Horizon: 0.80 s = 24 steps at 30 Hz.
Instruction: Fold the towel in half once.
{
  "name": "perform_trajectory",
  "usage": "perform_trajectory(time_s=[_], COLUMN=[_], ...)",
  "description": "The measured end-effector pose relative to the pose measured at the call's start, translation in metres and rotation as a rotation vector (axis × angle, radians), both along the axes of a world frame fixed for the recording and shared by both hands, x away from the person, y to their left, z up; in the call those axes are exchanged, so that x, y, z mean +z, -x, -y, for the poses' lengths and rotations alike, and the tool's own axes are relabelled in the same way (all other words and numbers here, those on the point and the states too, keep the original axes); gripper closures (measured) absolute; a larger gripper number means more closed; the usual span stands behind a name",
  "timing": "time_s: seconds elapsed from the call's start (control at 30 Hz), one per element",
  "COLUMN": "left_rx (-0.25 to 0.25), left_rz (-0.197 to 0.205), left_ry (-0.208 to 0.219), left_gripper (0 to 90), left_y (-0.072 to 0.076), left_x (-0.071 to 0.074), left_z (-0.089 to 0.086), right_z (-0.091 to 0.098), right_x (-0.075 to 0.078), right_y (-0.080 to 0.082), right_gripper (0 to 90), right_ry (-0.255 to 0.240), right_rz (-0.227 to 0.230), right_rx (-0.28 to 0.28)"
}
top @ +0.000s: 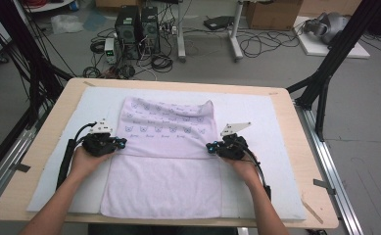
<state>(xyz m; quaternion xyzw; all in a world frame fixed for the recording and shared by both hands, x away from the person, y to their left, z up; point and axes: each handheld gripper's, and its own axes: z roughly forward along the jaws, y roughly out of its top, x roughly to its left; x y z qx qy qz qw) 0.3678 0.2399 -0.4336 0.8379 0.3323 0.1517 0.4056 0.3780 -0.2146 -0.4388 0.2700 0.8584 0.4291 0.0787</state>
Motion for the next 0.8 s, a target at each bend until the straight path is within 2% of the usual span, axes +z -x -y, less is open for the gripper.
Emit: perform_trajectory(time_s=[0.07, 0.17, 0.3, 0.4, 0.43, 0.5, 0.57, 0.63, 0.67, 0.7, 0.73, 0.77, 0.8], left_rx=[-0.003, -0.004, -0.014, -0.033, -0.037, -0.045, -0.071, -0.096, -0.099, -0.094, -0.099, -0.098, -0.096], left_rz=[0.004, 0.024, 0.039, 0.047, 0.053, 0.052, 0.057, 0.051, 0.042, 0.028, 0.014, 0.010, 0.004], left_ry=[0.001, 0.029, 0.056, 0.061, 0.057, 0.072, 0.064, 0.060, 0.052, 0.039, 0.034, 0.030, 0.024], left_gripper=[87.8, 87.8, 87.9, 87.9, 87.9, 87.9, 87.9, 86.9, 82.0, 73.4, 68.1, 67.7, 66.1], left_y=[0.001, 0.005, 0.011, 0.021, 0.026, 0.035, 0.047, 0.058, 0.059, 0.061, 0.062, 0.063, 0.065], left_x=[0.005, 0.017, 0.034, 0.041, 0.042, 0.042, 0.039, 0.032, 0.029, 0.026, 0.021, 0.018, 0.015], left_z=[-0.001, -0.003, -0.006, -0.008, -0.009, -0.010, -0.009, -0.010, -0.010, -0.010, -0.012, -0.013, -0.014], right_z=[0.003, 0.005, 0.009, 0.012, 0.013, 0.013, 0.013, 0.014, 0.013, 0.013, 0.012, 0.011, 0.011], right_x=[0.007, 0.015, 0.034, 0.047, 0.052, 0.055, 0.057, 0.054, 0.049, 0.046, 0.042, 0.036, 0.033], right_y=[0.002, 0.002, 0.000, 0.005, 0.010, 0.018, 0.031, 0.041, 0.046, 0.048, 0.050, 0.051, 0.052], right_gripper=[88.9, 88.9, 88.9, 88.9, 88.9, 88.9, 88.9, 88.3, 87.3, 84.1, 80.1, 77.9, 74.9], right_ry=[-0.034, -0.032, -0.064, -0.104, -0.101, -0.103, -0.095, -0.093, -0.087, -0.082, -0.061, -0.032, -0.032], right_rz=[0.002, 0.017, 0.044, 0.059, 0.066, 0.064, 0.076, 0.038, 0.046, 0.042, 0.032, 0.026, 0.021], right_rx=[-0.002, -0.002, 0.005, 0.019, 0.035, 0.054, 0.079, 0.111, 0.130, 0.140, 0.136, 0.133, 0.132])
